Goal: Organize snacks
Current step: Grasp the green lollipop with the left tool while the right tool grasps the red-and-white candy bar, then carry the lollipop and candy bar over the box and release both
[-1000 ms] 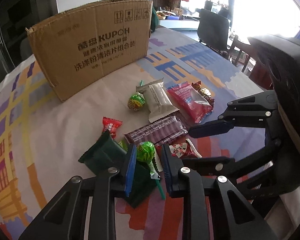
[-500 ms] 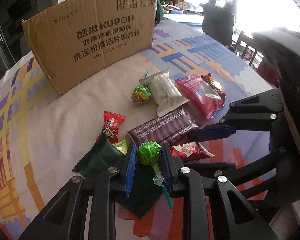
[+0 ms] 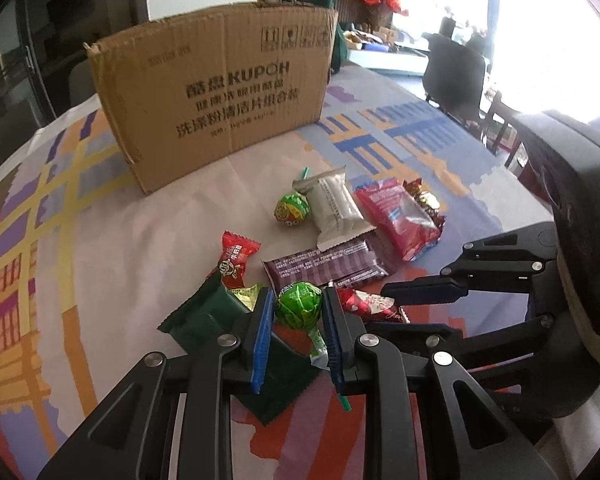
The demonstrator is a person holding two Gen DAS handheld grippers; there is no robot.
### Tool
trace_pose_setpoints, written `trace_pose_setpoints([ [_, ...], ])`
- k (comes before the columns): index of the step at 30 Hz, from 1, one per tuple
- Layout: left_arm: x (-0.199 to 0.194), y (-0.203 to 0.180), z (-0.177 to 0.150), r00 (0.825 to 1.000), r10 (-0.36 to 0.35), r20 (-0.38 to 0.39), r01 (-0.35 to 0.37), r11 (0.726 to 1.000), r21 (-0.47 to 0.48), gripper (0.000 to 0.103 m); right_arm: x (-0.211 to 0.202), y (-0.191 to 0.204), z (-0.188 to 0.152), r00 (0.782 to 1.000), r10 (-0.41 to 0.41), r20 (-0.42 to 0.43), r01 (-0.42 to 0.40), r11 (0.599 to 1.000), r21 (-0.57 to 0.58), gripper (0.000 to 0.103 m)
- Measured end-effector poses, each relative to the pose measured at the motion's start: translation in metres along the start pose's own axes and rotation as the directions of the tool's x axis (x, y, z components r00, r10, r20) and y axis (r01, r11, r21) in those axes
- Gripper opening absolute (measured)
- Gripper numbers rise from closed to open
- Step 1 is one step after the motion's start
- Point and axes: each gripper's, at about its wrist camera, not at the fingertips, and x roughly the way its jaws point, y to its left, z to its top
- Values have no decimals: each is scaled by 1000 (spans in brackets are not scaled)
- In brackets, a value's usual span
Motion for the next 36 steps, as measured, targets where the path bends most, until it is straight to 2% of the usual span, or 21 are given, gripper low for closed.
trace_pose_setpoints([
  [9,-25,-2,6,996,55,74,-50,996,-68,25,-30,-11,0,995,-40,92,33,996,78,27],
  [21,-51,4,33,976,122,178,-95,984,-153,25,-69,-14,29,965,-83,248,59,993,105,28],
  [36,-82,21,84,928,183,324,-126,974,-190,25,-111,-24,72,903,-128,409,83,988,127,28],
])
